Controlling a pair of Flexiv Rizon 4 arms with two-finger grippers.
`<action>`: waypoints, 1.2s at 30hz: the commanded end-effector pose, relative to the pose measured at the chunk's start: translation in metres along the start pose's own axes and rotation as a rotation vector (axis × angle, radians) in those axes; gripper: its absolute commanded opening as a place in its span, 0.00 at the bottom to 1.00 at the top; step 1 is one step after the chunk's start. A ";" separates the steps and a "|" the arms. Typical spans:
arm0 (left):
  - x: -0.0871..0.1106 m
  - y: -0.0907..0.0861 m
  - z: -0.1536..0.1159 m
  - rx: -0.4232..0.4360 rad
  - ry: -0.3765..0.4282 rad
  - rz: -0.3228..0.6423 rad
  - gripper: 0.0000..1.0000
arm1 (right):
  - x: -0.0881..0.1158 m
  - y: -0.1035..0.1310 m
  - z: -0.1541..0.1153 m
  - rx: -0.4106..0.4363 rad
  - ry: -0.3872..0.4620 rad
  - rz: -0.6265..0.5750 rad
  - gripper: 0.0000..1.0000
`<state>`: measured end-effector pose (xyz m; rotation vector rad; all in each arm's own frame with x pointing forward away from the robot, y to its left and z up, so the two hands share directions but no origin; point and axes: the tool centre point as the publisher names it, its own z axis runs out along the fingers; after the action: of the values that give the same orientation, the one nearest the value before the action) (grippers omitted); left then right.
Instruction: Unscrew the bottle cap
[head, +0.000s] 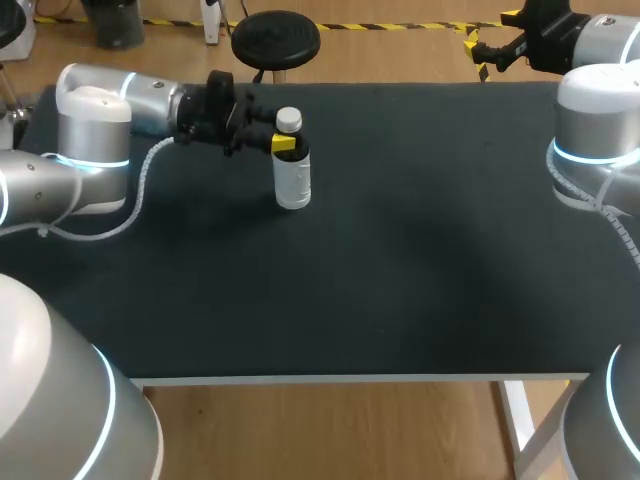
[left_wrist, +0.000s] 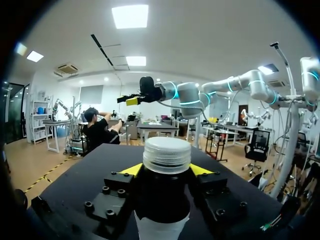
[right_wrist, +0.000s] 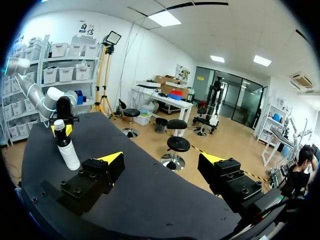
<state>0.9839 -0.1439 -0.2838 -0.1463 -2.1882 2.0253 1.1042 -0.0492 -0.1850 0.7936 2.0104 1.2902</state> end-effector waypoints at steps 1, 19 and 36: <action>-0.002 0.001 -0.001 0.004 0.008 0.004 0.39 | 0.000 0.000 0.000 0.000 0.001 0.000 1.00; -0.019 -0.006 -0.001 0.022 -0.001 0.051 0.00 | 0.000 0.000 0.000 0.000 0.001 0.000 1.00; -0.021 0.001 0.001 0.015 -0.009 0.030 0.00 | 0.000 0.000 0.000 0.000 0.001 0.000 1.00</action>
<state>1.0019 -0.1477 -0.2836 -0.1687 -2.1937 2.0627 1.1042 -0.0492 -0.1850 0.7936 2.0104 1.2902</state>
